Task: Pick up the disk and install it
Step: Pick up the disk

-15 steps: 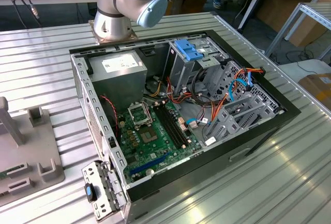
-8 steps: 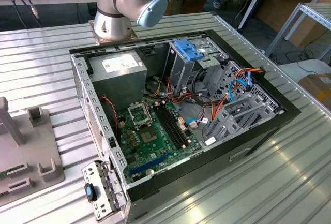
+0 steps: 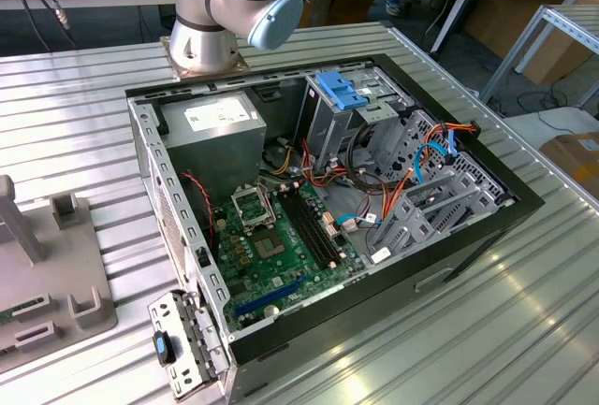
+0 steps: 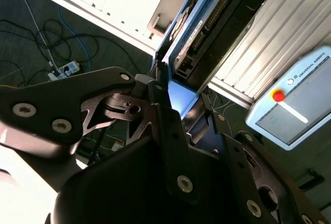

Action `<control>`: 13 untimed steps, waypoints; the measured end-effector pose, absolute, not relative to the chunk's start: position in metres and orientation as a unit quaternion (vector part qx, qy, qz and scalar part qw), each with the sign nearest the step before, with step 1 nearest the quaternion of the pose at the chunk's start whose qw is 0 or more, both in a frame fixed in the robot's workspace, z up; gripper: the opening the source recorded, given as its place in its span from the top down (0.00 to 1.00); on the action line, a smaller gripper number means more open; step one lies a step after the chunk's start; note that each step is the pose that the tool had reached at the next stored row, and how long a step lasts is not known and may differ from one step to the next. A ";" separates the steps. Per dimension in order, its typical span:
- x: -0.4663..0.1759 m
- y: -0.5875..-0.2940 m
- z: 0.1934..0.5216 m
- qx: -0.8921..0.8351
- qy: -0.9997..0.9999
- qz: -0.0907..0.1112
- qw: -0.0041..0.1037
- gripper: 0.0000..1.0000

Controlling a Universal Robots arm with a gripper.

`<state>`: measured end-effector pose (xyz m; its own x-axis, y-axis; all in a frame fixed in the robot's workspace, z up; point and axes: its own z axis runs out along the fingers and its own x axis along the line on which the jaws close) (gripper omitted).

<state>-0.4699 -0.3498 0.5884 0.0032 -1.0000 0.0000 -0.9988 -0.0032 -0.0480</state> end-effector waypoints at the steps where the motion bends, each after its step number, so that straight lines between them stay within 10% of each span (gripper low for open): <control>1: -0.470 -0.350 0.589 -0.708 0.706 -0.017 0.017 0.63; 13: -0.418 -0.350 0.589 -0.708 0.706 -0.017 0.017 0.63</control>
